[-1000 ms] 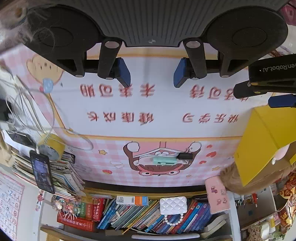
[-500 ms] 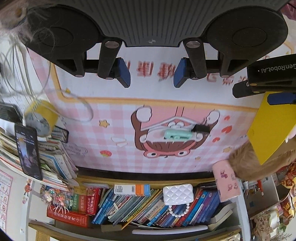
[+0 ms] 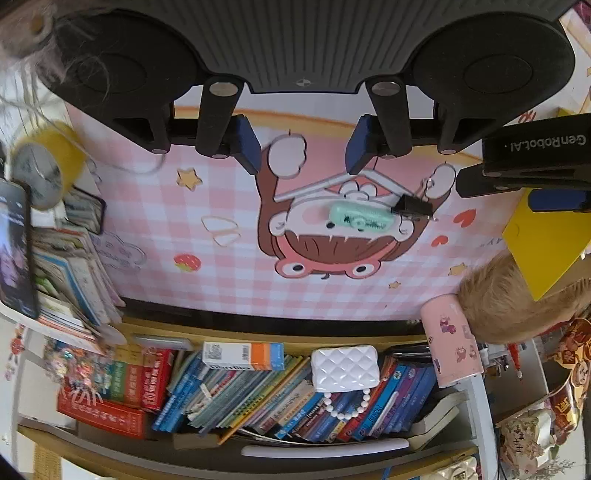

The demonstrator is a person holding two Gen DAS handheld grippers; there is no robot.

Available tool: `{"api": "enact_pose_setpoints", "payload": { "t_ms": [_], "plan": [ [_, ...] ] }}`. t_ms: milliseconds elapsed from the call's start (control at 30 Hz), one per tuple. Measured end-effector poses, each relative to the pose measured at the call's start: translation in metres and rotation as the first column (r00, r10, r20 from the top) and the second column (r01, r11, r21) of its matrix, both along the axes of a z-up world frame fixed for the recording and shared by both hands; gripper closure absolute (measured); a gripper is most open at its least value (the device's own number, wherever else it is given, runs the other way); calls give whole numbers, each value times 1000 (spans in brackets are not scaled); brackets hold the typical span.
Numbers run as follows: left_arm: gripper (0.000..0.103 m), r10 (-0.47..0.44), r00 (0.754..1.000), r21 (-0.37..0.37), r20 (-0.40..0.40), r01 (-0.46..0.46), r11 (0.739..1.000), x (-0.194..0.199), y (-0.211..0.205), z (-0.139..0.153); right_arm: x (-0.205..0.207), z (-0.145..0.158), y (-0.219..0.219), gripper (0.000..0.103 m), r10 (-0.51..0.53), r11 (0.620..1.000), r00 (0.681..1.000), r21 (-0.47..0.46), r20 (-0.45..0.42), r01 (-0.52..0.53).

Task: Organize objects
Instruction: 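Move both open grippers back toward the black clip and green stapler, then grasp the black binder clip with the left gripper while the right grasps the mint-green stapler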

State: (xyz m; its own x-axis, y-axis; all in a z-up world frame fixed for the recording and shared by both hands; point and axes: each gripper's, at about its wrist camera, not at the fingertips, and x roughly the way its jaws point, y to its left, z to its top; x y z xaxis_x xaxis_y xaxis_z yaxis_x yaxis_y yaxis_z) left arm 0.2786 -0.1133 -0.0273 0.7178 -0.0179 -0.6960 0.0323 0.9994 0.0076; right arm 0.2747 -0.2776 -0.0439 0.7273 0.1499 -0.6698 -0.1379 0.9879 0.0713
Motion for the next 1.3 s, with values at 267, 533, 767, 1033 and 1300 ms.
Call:
{"api": "enact_pose_setpoints", "payload": {
  "t_ms": [267, 533, 767, 1033, 1300],
  "plan": [
    [24, 27, 999, 10, -17, -27, 1000, 31, -6, -17, 29, -16, 4, 56, 34, 999, 999, -8, -38, -34],
    [31, 20, 998, 36, -60, -18, 999, 58, -13, -43, 35, -23, -3, 56, 34, 999, 997, -24, -62, -36],
    [43, 14, 996, 23, -90, -12, 1000, 75, -13, -60, 34, -26, -10, 56, 22, 999, 996, -33, -84, -25],
    [64, 1, 998, -8, -70, -2, 1000, 76, -4, -60, 41, -26, -3, 54, 60, 998, 995, -24, -82, -63],
    [64, 97, 995, 0, -32, -97, 995, 50, 25, -30, 64, -42, 30, 45, 113, 993, 991, 35, -72, -111]
  ]
}}
